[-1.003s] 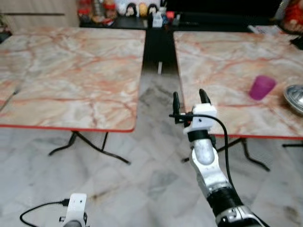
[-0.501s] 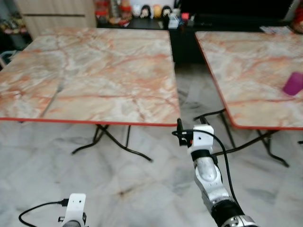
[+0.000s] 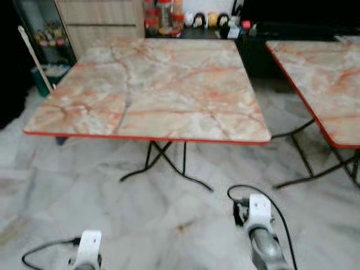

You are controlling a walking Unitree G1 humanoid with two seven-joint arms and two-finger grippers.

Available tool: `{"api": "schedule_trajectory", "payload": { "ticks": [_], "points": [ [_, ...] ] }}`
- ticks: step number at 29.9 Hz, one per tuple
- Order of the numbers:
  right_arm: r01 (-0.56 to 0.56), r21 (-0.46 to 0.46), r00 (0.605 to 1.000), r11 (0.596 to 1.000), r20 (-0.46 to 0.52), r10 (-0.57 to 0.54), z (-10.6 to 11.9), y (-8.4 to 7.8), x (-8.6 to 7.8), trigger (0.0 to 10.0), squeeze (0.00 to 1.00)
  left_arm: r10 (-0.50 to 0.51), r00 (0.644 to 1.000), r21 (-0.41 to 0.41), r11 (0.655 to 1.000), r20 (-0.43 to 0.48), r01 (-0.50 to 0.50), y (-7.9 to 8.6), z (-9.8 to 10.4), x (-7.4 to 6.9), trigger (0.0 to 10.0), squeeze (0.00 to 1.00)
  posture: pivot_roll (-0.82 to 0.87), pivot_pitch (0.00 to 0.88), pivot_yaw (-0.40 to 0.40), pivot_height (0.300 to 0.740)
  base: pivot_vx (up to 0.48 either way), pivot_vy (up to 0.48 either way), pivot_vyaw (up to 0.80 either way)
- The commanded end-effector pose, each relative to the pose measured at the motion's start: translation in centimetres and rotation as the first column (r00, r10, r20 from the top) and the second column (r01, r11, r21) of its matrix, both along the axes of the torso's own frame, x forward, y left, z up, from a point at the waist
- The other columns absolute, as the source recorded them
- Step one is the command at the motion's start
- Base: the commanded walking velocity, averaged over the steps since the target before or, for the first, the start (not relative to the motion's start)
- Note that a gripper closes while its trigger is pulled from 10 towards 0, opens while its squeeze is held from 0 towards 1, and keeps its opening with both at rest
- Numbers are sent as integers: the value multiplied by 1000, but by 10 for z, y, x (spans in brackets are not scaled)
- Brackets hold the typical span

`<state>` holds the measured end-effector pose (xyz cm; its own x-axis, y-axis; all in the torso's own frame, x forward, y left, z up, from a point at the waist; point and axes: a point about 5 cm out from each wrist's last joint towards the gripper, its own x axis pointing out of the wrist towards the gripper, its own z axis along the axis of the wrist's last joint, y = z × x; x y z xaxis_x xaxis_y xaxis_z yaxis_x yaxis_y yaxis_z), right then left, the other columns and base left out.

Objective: Setting the table

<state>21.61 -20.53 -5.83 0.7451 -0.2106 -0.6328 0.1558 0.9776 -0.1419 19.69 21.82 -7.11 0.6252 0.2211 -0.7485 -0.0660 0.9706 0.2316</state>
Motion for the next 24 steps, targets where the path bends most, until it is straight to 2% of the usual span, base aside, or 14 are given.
{"api": "schedule_trajectory", "payload": {
  "ticks": [1,7,15,24],
  "points": [
    [15,93,995,996,-100,-6,-13,9,-14,10000,0,-5,1000,18,1000,-10,6,6,1,-1,10000,0,24,53,1,740,0,480,0],
    [33,90,979,995,-203,-14,-26,8,-39,10000,0,-4,1000,16,1000,-2,4,6,2,2,10000,0,44,48,-2,740,0,480,0],
    [35,107,981,994,-192,-14,-25,9,-36,10000,0,1,1000,16,1000,-5,-1,7,2,1,10000,0,31,64,5,740,0,464,0],
    [14,111,983,994,-183,7,-23,11,-31,10000,0,2,1000,19,1000,-4,-2,7,2,0,10000,0,43,79,-1,740,0,0,0]
  ]
}}
